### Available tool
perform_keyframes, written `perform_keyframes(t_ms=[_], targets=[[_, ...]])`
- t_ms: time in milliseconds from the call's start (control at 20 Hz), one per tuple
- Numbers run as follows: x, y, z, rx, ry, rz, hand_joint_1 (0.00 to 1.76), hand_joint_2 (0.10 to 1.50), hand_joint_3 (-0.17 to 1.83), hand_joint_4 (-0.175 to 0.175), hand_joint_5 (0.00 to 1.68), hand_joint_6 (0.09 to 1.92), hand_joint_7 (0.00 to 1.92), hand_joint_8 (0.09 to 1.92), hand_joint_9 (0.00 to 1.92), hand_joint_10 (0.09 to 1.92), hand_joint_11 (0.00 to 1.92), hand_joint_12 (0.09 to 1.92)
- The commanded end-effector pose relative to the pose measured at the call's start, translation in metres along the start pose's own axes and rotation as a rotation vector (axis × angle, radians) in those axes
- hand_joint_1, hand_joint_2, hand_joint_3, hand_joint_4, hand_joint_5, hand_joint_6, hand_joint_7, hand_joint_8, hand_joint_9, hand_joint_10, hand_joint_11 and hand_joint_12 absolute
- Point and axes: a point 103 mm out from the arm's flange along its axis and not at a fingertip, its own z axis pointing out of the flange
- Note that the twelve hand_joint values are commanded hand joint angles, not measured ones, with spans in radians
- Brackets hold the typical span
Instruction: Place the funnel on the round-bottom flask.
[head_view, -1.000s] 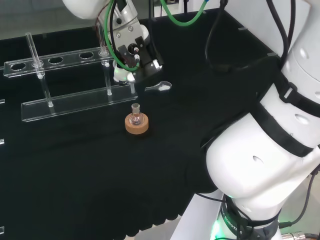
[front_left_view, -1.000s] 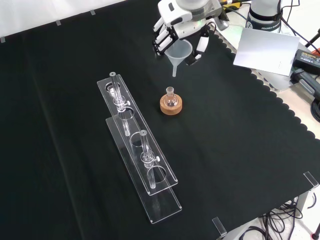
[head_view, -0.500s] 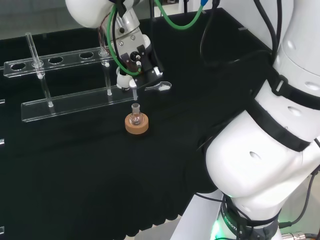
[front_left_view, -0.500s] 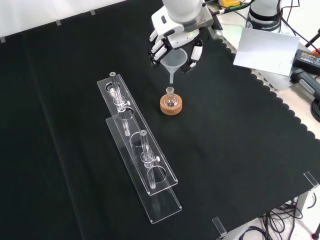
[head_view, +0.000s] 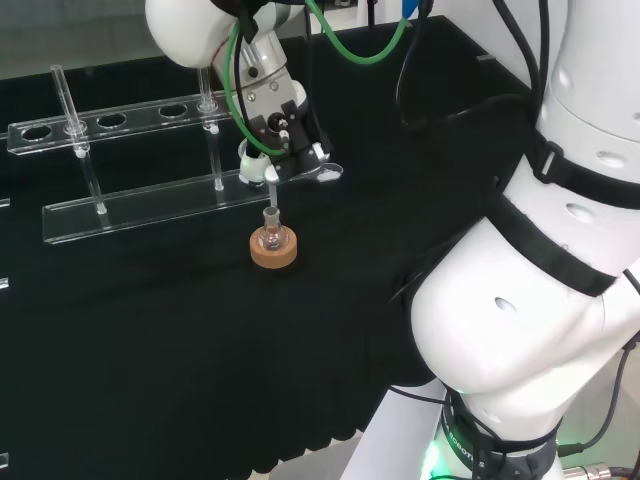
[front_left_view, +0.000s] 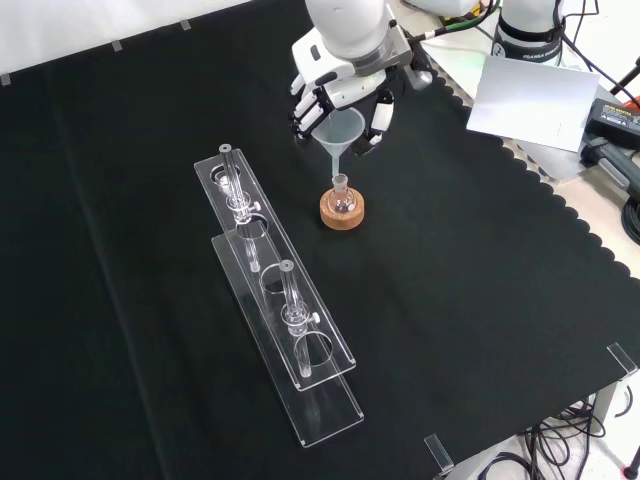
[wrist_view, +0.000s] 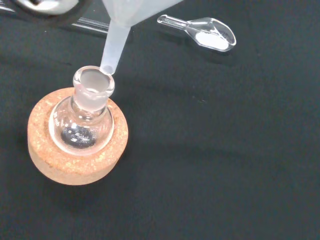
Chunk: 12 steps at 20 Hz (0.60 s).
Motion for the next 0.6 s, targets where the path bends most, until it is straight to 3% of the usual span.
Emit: perform_keyframes(t_ms=[50,600], targets=[[-0.004,0.009,0.011,0.007,0.018,-0.001,0.85,0.85,0.64,0.007,0.77,0.76,0.73,0.66,0.99,0.42,0.69,1.27],[0.004,0.014,0.019,0.032,0.024,0.003,0.85,0.85,0.64,0.005,0.76,0.77,0.73,0.66,0.99,0.42,0.70,1.26]])
